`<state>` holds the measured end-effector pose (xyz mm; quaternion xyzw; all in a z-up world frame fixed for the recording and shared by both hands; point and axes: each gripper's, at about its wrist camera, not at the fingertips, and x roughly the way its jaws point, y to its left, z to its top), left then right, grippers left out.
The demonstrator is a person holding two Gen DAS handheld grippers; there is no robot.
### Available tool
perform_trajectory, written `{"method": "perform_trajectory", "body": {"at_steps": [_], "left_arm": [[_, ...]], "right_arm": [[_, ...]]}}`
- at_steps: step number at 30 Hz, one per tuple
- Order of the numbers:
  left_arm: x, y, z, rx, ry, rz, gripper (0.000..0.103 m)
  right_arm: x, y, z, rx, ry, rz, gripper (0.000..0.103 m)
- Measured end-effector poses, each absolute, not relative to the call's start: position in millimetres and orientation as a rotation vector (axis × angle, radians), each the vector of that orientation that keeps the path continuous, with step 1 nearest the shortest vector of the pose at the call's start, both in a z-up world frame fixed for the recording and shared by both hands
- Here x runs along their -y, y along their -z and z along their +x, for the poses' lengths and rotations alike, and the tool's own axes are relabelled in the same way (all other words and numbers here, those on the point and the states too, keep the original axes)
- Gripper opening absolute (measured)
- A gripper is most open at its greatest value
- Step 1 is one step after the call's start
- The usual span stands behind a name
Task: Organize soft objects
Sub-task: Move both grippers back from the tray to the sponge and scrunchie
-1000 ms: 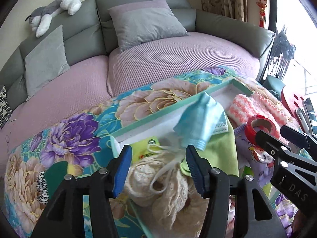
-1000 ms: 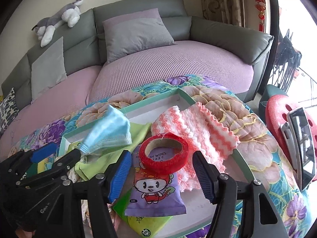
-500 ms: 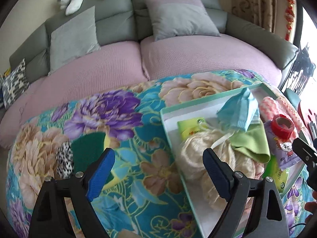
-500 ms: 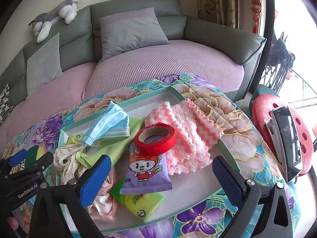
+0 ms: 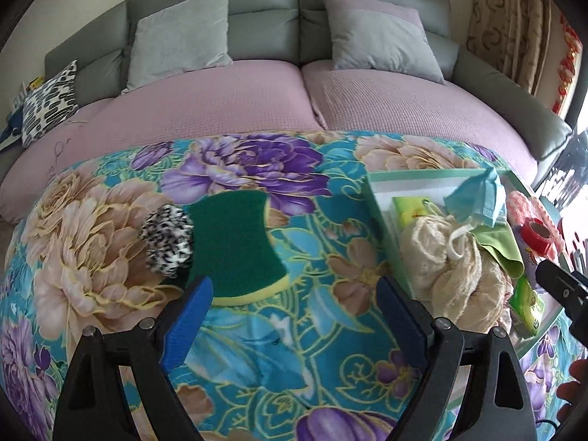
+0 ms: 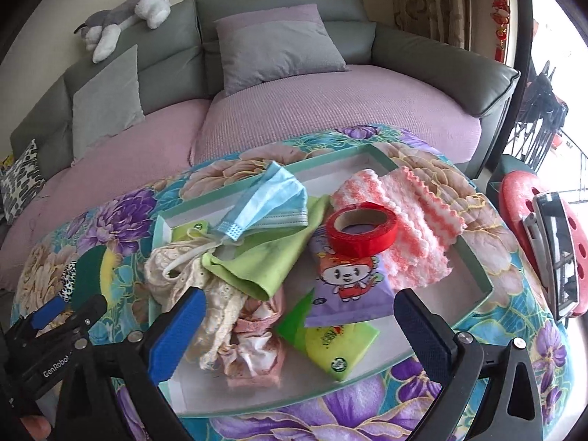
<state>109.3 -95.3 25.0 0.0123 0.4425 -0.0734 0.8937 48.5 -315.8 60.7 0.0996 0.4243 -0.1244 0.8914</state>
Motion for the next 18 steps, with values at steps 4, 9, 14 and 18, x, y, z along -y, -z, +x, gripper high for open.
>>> {"method": "perform_trajectory", "body": {"at_steps": [4, 9, 14, 18], "left_arm": [[67.4, -29.7, 108.5, -0.873, 0.107, -0.046, 0.101], [37.4, -26.9, 111.5, -0.861, 0.03, -0.081, 0.101], [8.5, -19.2, 113.8, -0.867, -0.037, -0.115, 0.101], [-14.0, -13.5, 113.5, -0.868, -0.094, -0.146, 0.101]], "right_arm": [[284.9, -57.1, 57.1, -0.898, 0.201, 0.161, 0.103], [243.4, -56.3, 65.5, -0.896, 0.105, 0.107, 0.103], [213.6, -50.8, 72.2, -0.906, 0.043, 0.074, 0.103], [195.0, -45.4, 77.9, -0.917, 0.008, 0.044, 0.103]]}}
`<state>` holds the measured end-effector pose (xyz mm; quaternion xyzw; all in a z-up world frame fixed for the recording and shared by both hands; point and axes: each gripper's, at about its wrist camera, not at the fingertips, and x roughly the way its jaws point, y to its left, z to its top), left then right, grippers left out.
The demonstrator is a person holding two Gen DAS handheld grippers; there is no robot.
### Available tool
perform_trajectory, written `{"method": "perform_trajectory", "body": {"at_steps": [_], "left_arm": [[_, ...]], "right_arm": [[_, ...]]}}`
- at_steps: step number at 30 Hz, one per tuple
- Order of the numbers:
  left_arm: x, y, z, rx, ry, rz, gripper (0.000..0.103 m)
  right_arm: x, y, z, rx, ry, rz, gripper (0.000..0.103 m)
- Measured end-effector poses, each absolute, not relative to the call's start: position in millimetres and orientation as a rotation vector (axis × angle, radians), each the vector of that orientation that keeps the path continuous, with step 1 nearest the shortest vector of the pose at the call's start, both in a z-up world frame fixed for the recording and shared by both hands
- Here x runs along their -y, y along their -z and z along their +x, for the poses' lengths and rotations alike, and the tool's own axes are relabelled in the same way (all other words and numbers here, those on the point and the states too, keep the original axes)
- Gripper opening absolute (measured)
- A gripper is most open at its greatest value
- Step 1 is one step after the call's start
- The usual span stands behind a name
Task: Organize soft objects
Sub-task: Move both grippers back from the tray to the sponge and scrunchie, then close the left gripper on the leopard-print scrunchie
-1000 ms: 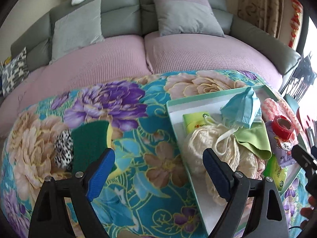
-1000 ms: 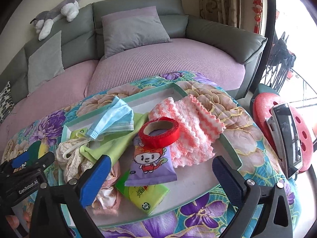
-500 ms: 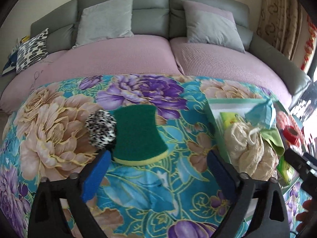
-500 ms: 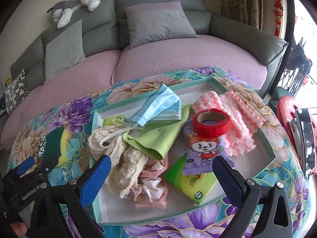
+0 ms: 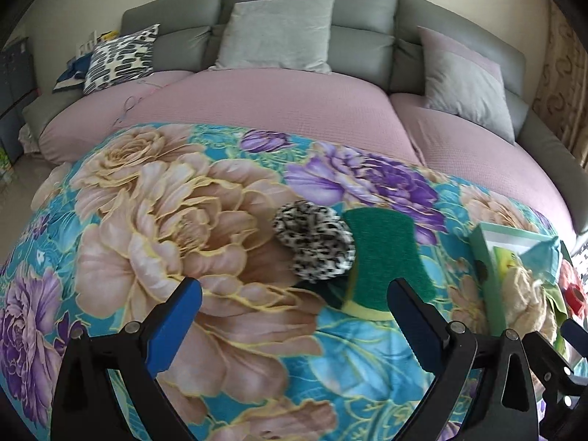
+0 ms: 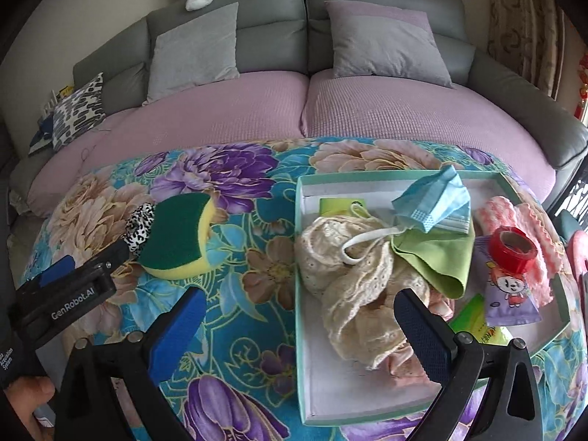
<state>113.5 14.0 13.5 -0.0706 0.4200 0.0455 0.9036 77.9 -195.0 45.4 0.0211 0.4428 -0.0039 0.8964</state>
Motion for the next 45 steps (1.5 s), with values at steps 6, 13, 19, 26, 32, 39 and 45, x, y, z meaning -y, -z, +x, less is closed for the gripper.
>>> {"method": "perform_trajectory", "body": {"at_steps": [6, 13, 19, 26, 32, 39, 45], "left_arm": [[-35.3, -7.0, 113.4, -0.872, -0.138, -0.192, 0.101], [-42.6, -7.9, 112.0, -0.853, -0.141, -0.225, 0.101], [-54.0, -3.0, 113.0, -0.852, -0.152, -0.256, 0.101], [-67.5, 2.5, 113.7, -0.844, -0.166, -0.274, 0.101], [-66.7, 6.9, 120.2, -0.85, -0.112, -0.263, 0.101], [-67.6, 6.1, 128.7, -0.835, -0.066, -0.282, 0.101], [-66.1, 7.5, 139.2, -0.84, -0.009, -0.318, 0.101]], "right_arm": [[179.7, -37.8, 84.6, -0.93, -0.019, 0.026, 0.103], [165.3, -28.3, 87.9, -0.96, -0.038, -0.009, 0.103], [157.1, -21.6, 91.3, -0.972, -0.056, -0.024, 0.103], [149.6, -12.8, 98.8, -0.981, -0.059, -0.028, 0.103], [144.2, -12.8, 105.2, -0.949, -0.061, -0.016, 0.103], [135.7, -15.4, 114.3, -0.923, -0.065, -0.02, 0.103], [130.9, -13.3, 120.5, -0.93, -0.052, -0.039, 0.103]]}}
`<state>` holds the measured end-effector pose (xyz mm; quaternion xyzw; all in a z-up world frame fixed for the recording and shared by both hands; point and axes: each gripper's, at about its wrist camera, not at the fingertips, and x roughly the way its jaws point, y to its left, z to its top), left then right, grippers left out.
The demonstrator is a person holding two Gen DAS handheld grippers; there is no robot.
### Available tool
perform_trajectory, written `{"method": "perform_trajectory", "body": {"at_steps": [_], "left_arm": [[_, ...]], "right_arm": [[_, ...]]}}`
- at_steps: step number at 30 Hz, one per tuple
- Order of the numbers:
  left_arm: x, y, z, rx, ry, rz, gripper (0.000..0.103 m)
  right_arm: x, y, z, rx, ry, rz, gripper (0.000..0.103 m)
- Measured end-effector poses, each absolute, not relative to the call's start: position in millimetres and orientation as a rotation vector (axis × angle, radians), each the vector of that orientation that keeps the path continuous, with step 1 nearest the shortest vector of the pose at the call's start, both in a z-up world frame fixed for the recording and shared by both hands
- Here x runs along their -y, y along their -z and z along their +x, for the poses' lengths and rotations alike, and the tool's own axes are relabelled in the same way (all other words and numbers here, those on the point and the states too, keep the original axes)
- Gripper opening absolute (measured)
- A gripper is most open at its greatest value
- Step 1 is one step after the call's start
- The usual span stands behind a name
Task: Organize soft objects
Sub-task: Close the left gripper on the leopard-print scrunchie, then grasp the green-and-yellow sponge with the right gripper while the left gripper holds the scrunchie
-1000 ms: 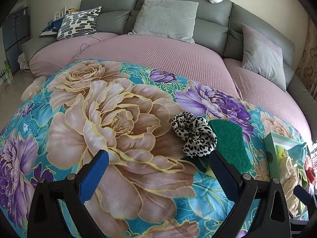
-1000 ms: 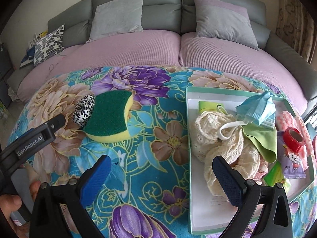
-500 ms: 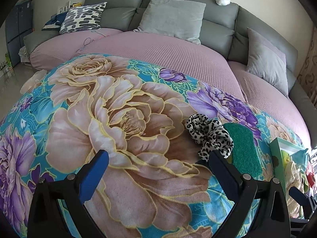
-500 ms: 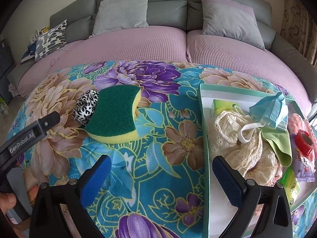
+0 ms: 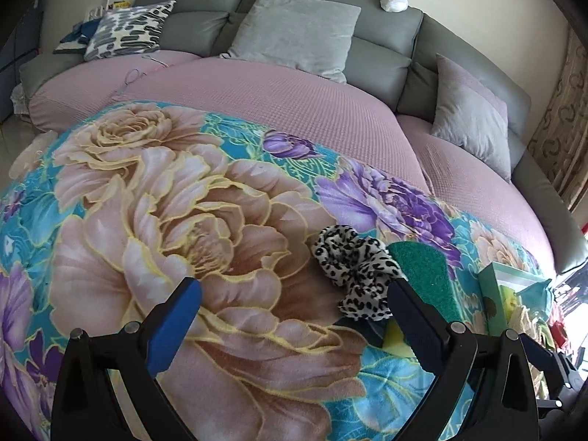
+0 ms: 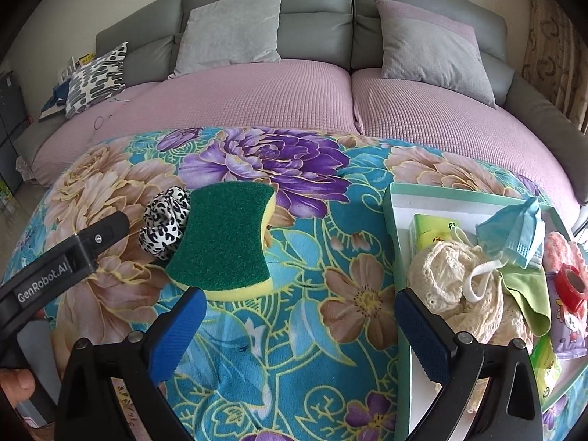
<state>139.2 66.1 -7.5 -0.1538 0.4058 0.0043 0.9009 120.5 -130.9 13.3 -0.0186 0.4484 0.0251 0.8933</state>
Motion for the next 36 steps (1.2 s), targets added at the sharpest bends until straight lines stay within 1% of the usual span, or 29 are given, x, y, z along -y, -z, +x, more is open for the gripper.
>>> {"method": "perform_trajectory", "body": {"at_steps": [10, 11, 12, 14, 16, 18, 21, 22, 23, 24, 26, 27, 36], "left_arm": [[-49.1, 22.0, 159.9, -0.888, 0.054, -0.338, 0.1], [-47.7, 23.5, 161.7, -0.89, 0.064, -0.341, 0.096], [-46.3, 24.7, 163.2, -0.894, 0.072, -0.34, 0.089], [-43.3, 27.4, 165.8, -0.898, 0.095, -0.347, 0.079], [-39.3, 28.4, 167.4, -0.896, 0.111, -0.346, 0.075], [-37.4, 28.8, 167.7, -0.891, 0.133, -0.345, 0.061], [-35.1, 32.4, 169.1, -0.897, 0.163, -0.363, 0.05], [-34.0, 32.8, 169.2, -0.897, 0.171, -0.362, 0.049], [-33.2, 32.4, 169.2, -0.897, 0.178, -0.36, 0.045], [-32.4, 32.2, 169.3, -0.898, 0.191, -0.365, 0.038], [-31.5, 32.1, 169.0, -0.898, 0.199, -0.369, 0.034], [-31.1, 32.2, 168.8, -0.899, 0.201, -0.368, 0.03], [-34.9, 26.8, 160.8, -0.903, 0.196, -0.376, 0.021]], "right_arm": [[134.7, -12.1, 126.3, -0.935, -0.042, -0.037, 0.103], [135.0, -12.0, 126.6, -0.935, -0.042, -0.037, 0.103], [135.1, -12.1, 126.7, -0.935, -0.042, -0.037, 0.103], [135.1, -12.1, 126.6, -0.935, -0.043, -0.036, 0.103], [135.0, -11.9, 126.6, -0.937, -0.042, -0.036, 0.103], [135.2, -11.8, 126.8, -0.938, -0.043, -0.037, 0.103], [134.6, -11.6, 127.0, -0.938, -0.044, -0.043, 0.103], [133.9, -11.0, 127.0, -0.938, -0.045, -0.045, 0.103], [133.5, -10.9, 127.0, -0.939, -0.045, -0.047, 0.103], [133.1, -10.7, 126.9, -0.939, -0.044, -0.049, 0.103], [132.3, -10.6, 126.8, -0.939, -0.042, -0.052, 0.103], [131.9, -10.4, 126.7, -0.94, -0.042, -0.054, 0.103], [127.6, -9.4, 126.9, -0.939, -0.045, -0.07, 0.103]]}}
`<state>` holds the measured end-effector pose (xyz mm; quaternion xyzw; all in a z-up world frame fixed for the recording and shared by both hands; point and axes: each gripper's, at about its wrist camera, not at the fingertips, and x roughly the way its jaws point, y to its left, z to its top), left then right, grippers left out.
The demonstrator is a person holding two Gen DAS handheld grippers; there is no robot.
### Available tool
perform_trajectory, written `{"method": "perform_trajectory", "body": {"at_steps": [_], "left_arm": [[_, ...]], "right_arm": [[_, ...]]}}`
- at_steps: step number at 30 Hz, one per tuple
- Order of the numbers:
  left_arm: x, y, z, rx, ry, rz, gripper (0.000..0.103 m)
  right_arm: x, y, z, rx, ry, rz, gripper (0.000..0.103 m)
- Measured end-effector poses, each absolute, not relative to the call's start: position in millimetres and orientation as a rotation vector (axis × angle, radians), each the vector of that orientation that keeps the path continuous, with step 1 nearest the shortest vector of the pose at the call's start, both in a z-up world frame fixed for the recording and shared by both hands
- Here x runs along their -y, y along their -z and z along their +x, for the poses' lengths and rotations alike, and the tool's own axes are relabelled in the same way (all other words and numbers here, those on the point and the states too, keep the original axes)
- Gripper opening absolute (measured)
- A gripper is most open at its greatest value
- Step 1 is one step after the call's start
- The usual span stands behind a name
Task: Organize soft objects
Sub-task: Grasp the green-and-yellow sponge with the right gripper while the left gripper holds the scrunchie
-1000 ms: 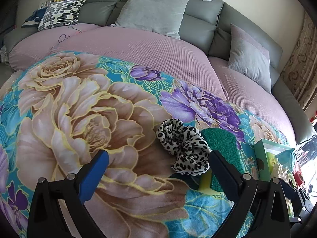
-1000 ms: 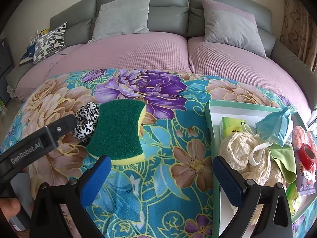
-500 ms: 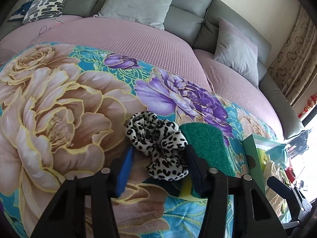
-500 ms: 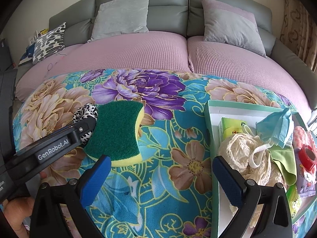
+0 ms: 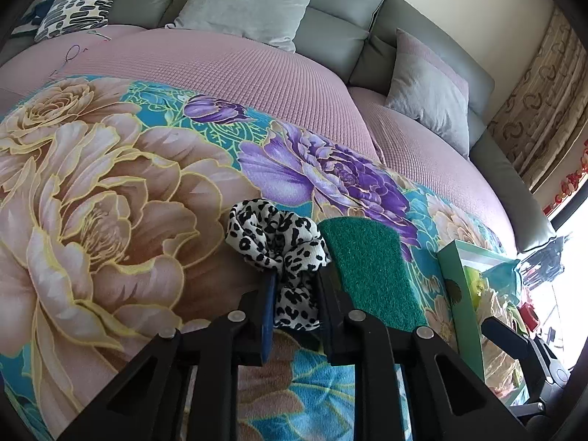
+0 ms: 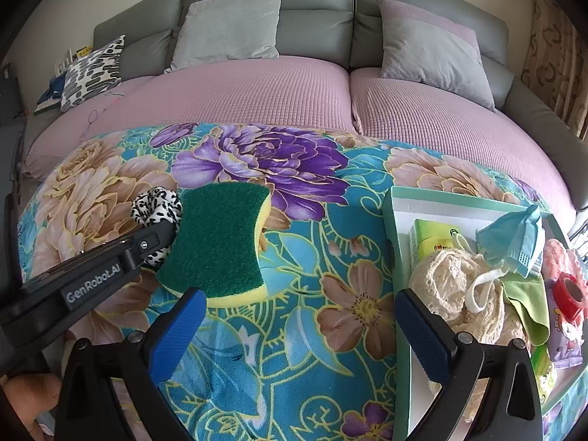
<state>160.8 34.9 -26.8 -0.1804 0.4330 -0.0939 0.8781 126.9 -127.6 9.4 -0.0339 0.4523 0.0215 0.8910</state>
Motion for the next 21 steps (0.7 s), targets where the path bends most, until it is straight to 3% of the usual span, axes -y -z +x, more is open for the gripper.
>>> {"method": "perform_trajectory", "body": {"at_steps": [21], "left_arm": [[-106.5, 4.0, 133.7, -0.844, 0.0, -0.43, 0.019]], "right_arm": [[85.2, -2.6, 143.6, -0.944, -0.163, -0.059, 0.103]]}}
